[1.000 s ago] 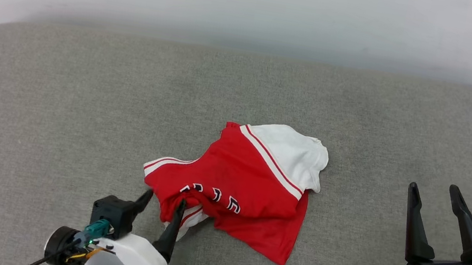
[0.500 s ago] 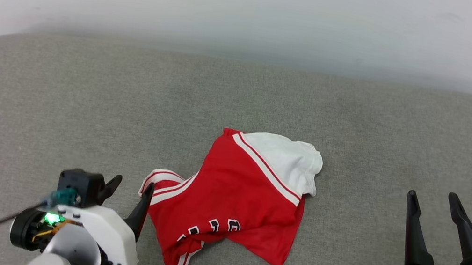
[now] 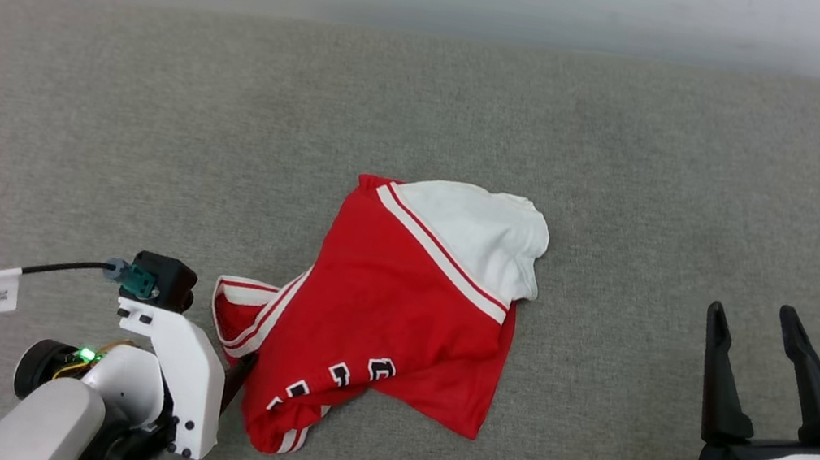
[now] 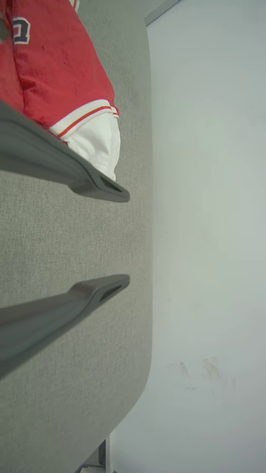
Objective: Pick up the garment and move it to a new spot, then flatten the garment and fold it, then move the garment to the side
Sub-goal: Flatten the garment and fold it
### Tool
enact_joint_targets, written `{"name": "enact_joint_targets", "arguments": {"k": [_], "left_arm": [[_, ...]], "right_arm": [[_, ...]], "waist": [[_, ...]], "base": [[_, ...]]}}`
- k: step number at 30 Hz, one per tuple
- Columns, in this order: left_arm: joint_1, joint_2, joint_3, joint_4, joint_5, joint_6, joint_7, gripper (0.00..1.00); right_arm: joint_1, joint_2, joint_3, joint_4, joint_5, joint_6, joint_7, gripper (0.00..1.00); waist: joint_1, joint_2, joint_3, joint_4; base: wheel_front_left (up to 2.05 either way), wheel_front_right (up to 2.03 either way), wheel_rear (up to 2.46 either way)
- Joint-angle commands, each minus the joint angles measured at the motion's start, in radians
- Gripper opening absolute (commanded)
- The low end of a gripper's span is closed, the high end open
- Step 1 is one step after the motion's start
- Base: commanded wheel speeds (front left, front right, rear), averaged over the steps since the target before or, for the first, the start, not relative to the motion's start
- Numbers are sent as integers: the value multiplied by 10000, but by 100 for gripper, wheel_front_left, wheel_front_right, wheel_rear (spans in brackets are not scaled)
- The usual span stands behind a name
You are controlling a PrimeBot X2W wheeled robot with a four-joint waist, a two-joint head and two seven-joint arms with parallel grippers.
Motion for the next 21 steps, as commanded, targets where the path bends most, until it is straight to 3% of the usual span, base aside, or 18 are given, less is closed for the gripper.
{"name": "enact_joint_targets", "arguments": {"k": [1,4,5,6,8,10,17,21], "left_arm": [[-169,6,-79,230,-122,-85,310,100],[-251,30,-392,711,-301,-306,1060,100],[-286,55,-505,848,-306,-359,1275,78],[-294,48,-565,957,-377,-435,1427,45],[-332,-69,-657,1048,-491,-544,1569,0],[-443,-79,-685,1043,-369,-586,1361,0],[-1306,-60,-162,300,834,61,-875,0],[-1700,-208,-232,-144,1395,346,-1507,0]], "right_arm": [[-202,12,40,61,34,-7,-101,100],[-334,12,81,205,57,-7,-206,100],[-366,11,81,249,64,-7,-229,100],[-398,11,85,282,77,-7,-241,100],[-445,12,85,357,90,-7,-302,100],[-465,12,80,454,115,-7,-342,100],[-403,12,34,719,147,-7,-386,100],[-384,9,16,741,104,-7,-338,100]], "waist": [[-1,0,279,-160],[-1,0,425,-231],[-1,0,444,-254],[-1,0,458,-272],[-1,0,462,-291],[-1,0,438,-293],[-1,0,50,-146],[-1,0,-115,-66]], "base": [[0,0,0],[0,0,0],[0,0,0],[0,0,0],[0,0,0],[0,0,0],[0,0,0],[0,0,0]]}}
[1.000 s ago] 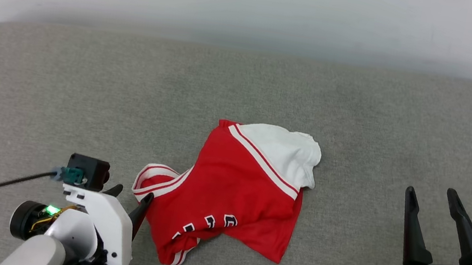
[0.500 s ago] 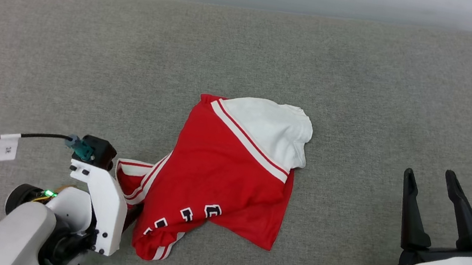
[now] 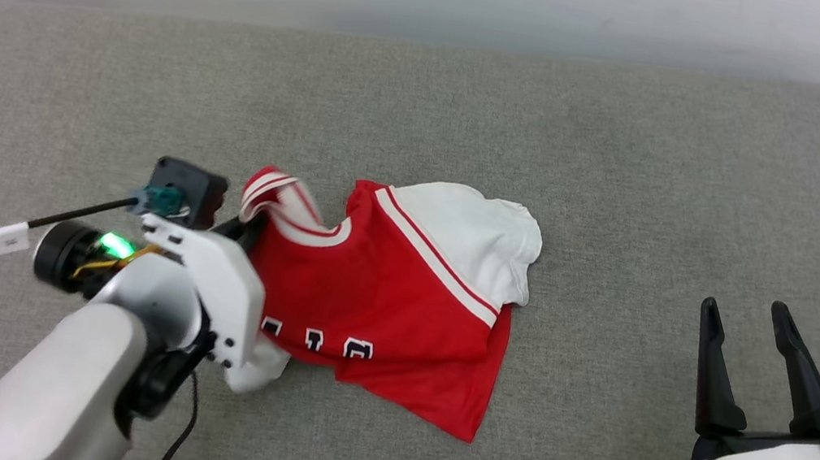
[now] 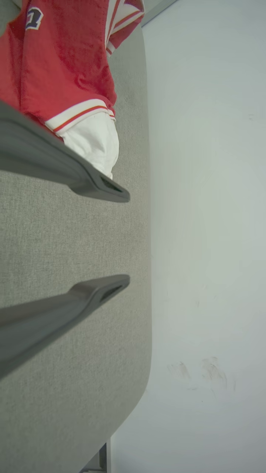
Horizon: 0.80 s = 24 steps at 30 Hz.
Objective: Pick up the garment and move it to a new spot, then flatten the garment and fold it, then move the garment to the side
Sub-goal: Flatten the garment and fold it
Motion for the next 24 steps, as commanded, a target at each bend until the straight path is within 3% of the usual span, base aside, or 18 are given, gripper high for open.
{"name": "enact_joint_targets", "arguments": {"k": [1,4,8,13,18,19,20,24], "left_arm": [[-170,-44,-53,-120,128,40,-109,0],[-385,-375,-558,-683,714,92,-479,0],[-83,-995,-1702,-1054,968,-294,-319,0],[517,-1535,-2800,-643,867,-700,79,0],[1047,-1848,-3136,-9,472,-876,172,0],[1070,-1876,-3114,21,450,-869,45,14],[1069,-1896,-3094,41,520,-815,-129,100],[1003,-1962,-2894,-272,696,-650,-1023,100]], "right_arm": [[14,9,6,-3,-14,-7,10,100],[70,9,-7,-89,-45,-7,87,100],[163,9,-48,-204,-87,-7,158,100],[153,9,-15,-307,-64,-7,217,100],[142,9,-37,-343,-83,-7,249,100],[155,9,-66,-345,-84,-7,249,100],[178,9,-97,-346,-82,-7,247,100],[232,9,-135,-310,-115,-7,256,100]], "waist": [[0,-1,-87,41],[0,-1,-166,67],[0,-1,-187,84],[0,-1,-95,46],[0,-1,-51,47],[0,-1,-54,69],[0,-1,-64,102],[0,-1,-187,243]], "base": [[0,0,0],[0,0,0],[0,0,0],[0,0,0],[0,0,0],[0,0,0],[0,0,0],[0,0,0]]}}
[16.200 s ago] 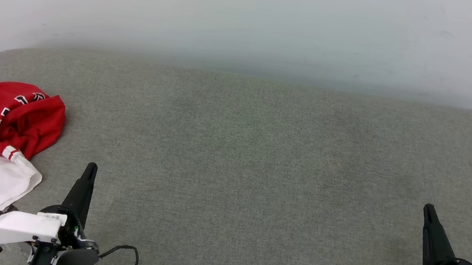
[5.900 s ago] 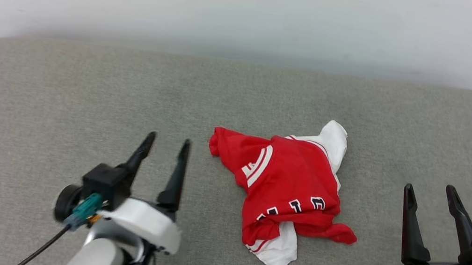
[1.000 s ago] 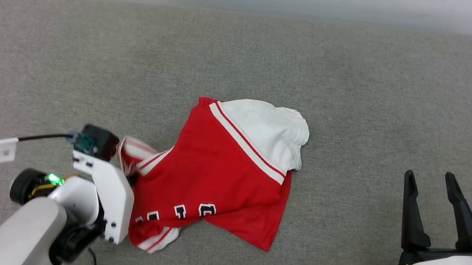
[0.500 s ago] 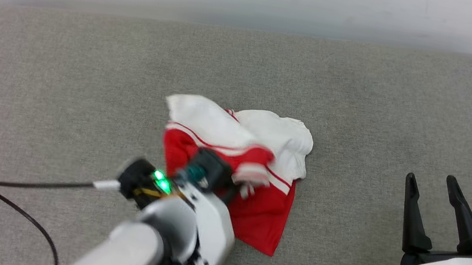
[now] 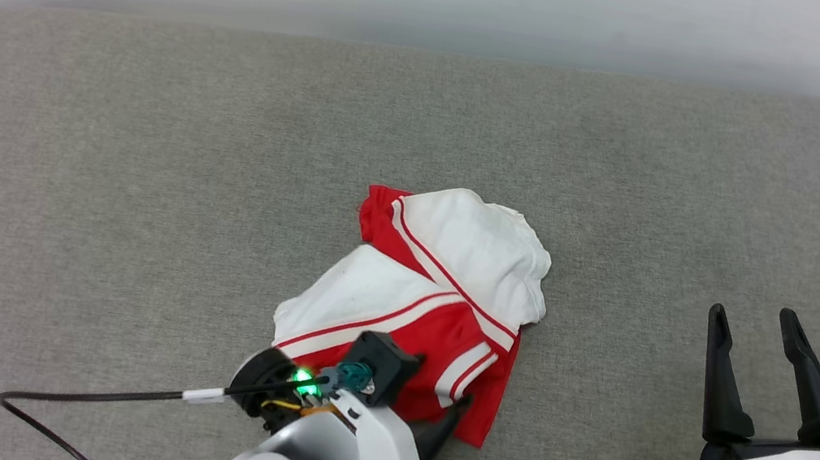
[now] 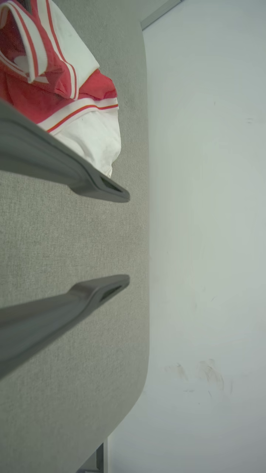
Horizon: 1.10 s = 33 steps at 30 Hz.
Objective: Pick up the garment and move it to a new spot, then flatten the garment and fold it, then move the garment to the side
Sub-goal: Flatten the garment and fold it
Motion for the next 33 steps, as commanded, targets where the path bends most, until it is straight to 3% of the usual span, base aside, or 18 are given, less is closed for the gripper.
{"name": "enact_joint_targets", "arguments": {"k": [1,7,13,18,22,33], "left_arm": [[-96,-26,107,-163,72,83,-254,100],[-26,396,945,-1111,-42,527,-971,100],[-279,1481,2058,-1363,-613,855,-1,100],[-627,2385,2456,-1040,-1373,469,1487,100],[-1047,2762,2455,-659,-1854,-17,2424,100],[-1563,2749,1399,1077,-2082,-907,4187,100]], "right_arm": [[46,9,-4,-13,-74,-7,-7,100],[91,9,14,-19,-79,-7,55,100],[141,7,40,-150,-111,-7,106,100],[-15,7,145,-244,-114,-7,125,100],[-175,9,125,-299,-119,-7,84,100],[-652,11,256,29,8,-7,-178,100]], "waist": [[0,0,-66,69],[0,0,-284,211],[0,0,-188,237],[0,0,214,94],[0,0,678,9],[0,0,1413,-317]], "base": [[0,0,0],[0,0,0],[0,0,0],[0,0,0],[0,0,0],[0,0,0]]}}
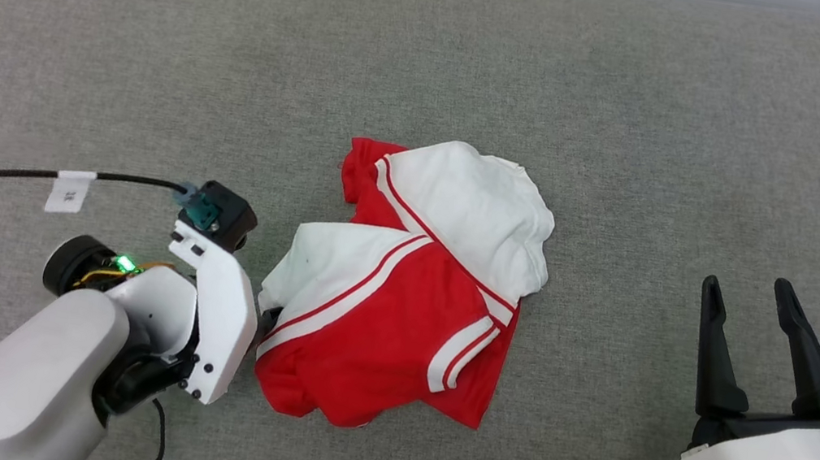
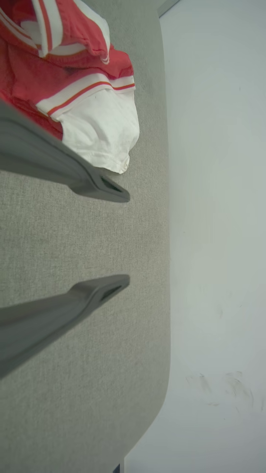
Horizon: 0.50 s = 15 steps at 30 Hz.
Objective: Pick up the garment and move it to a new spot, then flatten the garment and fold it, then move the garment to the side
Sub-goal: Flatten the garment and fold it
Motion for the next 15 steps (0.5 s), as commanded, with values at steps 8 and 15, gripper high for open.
{"name": "enact_joint_targets", "arguments": {"k": [8,15], "left_arm": [[1,-571,-842,565,392,-175,-106,0],[364,-352,302,-53,668,1090,-1982,0]], "right_arm": [[-217,11,-76,307,49,-7,-157,100],[-41,11,-173,416,8,-7,-139,100]], "waist": [[0,0,-95,-2],[0,0,-554,229]], "base": [[0,0,0],[0,0,0]]}}
